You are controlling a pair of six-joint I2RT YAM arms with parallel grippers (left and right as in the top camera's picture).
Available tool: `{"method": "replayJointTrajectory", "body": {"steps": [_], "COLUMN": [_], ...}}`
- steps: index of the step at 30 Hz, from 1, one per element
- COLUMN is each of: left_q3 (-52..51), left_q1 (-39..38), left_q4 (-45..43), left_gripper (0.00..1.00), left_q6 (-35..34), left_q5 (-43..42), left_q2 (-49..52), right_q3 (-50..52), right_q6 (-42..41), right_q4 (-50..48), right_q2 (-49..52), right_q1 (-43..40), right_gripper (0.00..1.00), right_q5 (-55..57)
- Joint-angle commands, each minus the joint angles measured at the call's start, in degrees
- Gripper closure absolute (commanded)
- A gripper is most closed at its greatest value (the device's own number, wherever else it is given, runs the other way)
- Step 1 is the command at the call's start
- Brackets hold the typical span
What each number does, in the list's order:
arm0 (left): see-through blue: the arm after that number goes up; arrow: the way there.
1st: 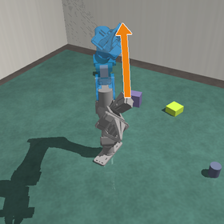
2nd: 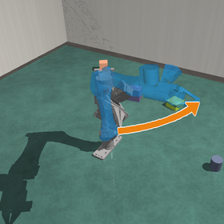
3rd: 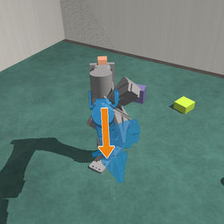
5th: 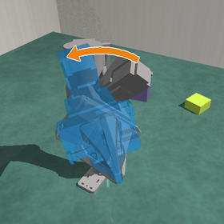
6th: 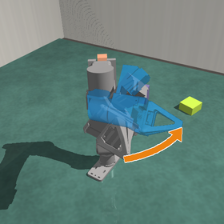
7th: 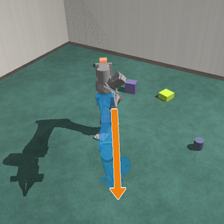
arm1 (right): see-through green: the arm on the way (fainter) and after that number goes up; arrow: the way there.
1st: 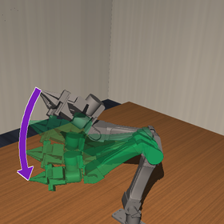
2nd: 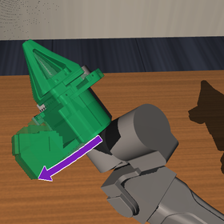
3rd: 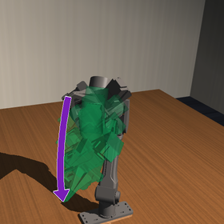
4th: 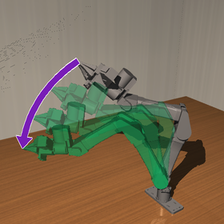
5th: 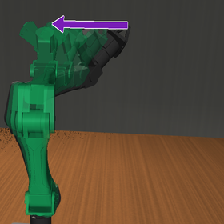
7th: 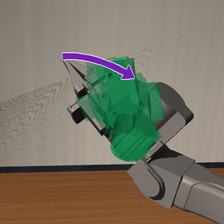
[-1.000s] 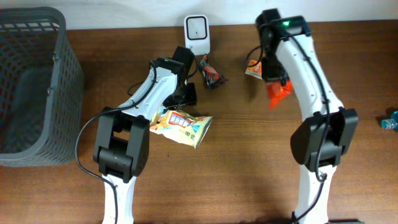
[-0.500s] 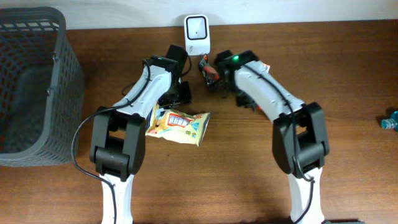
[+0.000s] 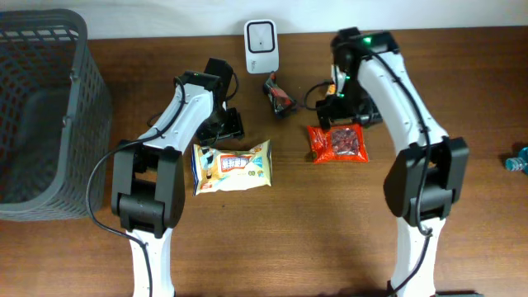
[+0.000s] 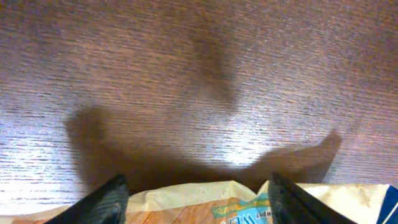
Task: Scan the item barcode
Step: 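Carry the red bag rightward and set it down on the table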
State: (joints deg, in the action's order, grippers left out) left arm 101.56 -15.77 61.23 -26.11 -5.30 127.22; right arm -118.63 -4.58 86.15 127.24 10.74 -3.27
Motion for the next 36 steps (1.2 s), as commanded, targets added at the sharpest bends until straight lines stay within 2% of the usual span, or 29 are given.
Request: {"method": "replayJointTrajectory", "body": {"steps": [1, 5, 7, 10, 11, 17, 19, 22, 23, 24, 27, 28, 29, 31, 32, 33, 34, 36], "left_q3": [-0.4, -0.4, -0.4, -0.4, -0.4, -0.4, -0.4, -0.4, -0.4, -0.4, -0.4, -0.4, -0.4, -0.4, -0.4, -0.4, -0.4, -0.4], "left_q1": [0.0, 0.0, 0.0, 0.0, 0.0, 0.0, 0.0, 0.0, 0.0, 0.0, -0.1, -0.2, -0.2, -0.2, -0.2, -0.2, -0.2, -0.2], "left_q4": [-0.3, -0.3, -0.3, -0.3, -0.3, -0.7, -0.7, -0.7, -0.7, -0.7, -0.7, -0.7, -0.7, -0.7, -0.7, -0.9, -1.2, -1.4], "left_gripper": [0.26, 0.23, 0.23, 0.23, 0.22, 0.20, 0.20, 0.18, 0.19, 0.18, 0.18, 0.18, 0.18, 0.18, 0.18, 0.18, 0.14, 0.13], "left_q6": [0.5, 0.5, 0.5, 0.5, 0.5, 0.5, 0.5, 0.5, 0.5, 0.5, 0.5, 0.5, 0.5, 0.5, 0.5, 0.5, 0.5, 0.5], "left_q5": [0.2, 0.2, 0.2, 0.2, 0.2, 0.2, 0.2, 0.2, 0.2, 0.2, 0.2, 0.2, 0.2, 0.2, 0.2, 0.2, 0.2, 0.2], "left_q2": [-0.1, -0.1, -0.1, -0.1, -0.1, -0.1, -0.1, -0.1, -0.1, -0.1, -0.1, -0.1, -0.1, -0.1, -0.1, -0.1, -0.1, -0.1], "right_q3": [4.4, 7.1, 7.2, 7.8, 8.2, 17.8, 20.4, 21.4, 21.4, 21.4, 21.2, 20.7, 20.1, 17.6, 15.4, 11.9, 9.0, 4.2], "right_q6": [-10.4, -36.7, -55.7, -68.7, -69.8, -69.9, -69.9, -69.9, -69.8, -68.3, -58.3, -52.7, -50.0, -43.2, -38.0, -32.5, -29.5, -24.6], "right_q4": [-4.2, -12.2, -10.4, -9.9, -10.6, -18.6, -22.3, -23.6, -24.0, -24.1, -25.9, -26.5, -26.5, -26.5, -26.5, -25.9, -24.9, -23.8], "right_q2": [-0.3, -0.3, -0.3, -0.3, -0.3, -0.3, -0.3, -0.3, -0.3, -0.3, -0.3, -0.3, -0.3, -0.3, -0.3, -0.3, -0.3, -0.3], "right_q1": [-1.9, -2.1, -2.1, -1.7, -1.6, -0.5, -0.5, -0.5, -0.5, -0.5, -0.5, -0.5, -0.5, -0.5, -0.5, 0.0, 0.5, 1.7], "right_gripper": [0.01, 0.01, 0.01, 0.01, 0.02, 0.01, 0.17, 0.31, 0.42, 0.47, 0.47, 0.62, 0.64, 0.55, 0.55, 0.60, 0.61, 0.64], "right_q5": [-15.0, -19.2, -11.1, -5.2, -3.8, -2.2, -2.2, -2.2, -2.2, -2.0, -1.0, -1.0, -1.0, -2.4, -4.4, -5.5, -5.6, -5.5]}}
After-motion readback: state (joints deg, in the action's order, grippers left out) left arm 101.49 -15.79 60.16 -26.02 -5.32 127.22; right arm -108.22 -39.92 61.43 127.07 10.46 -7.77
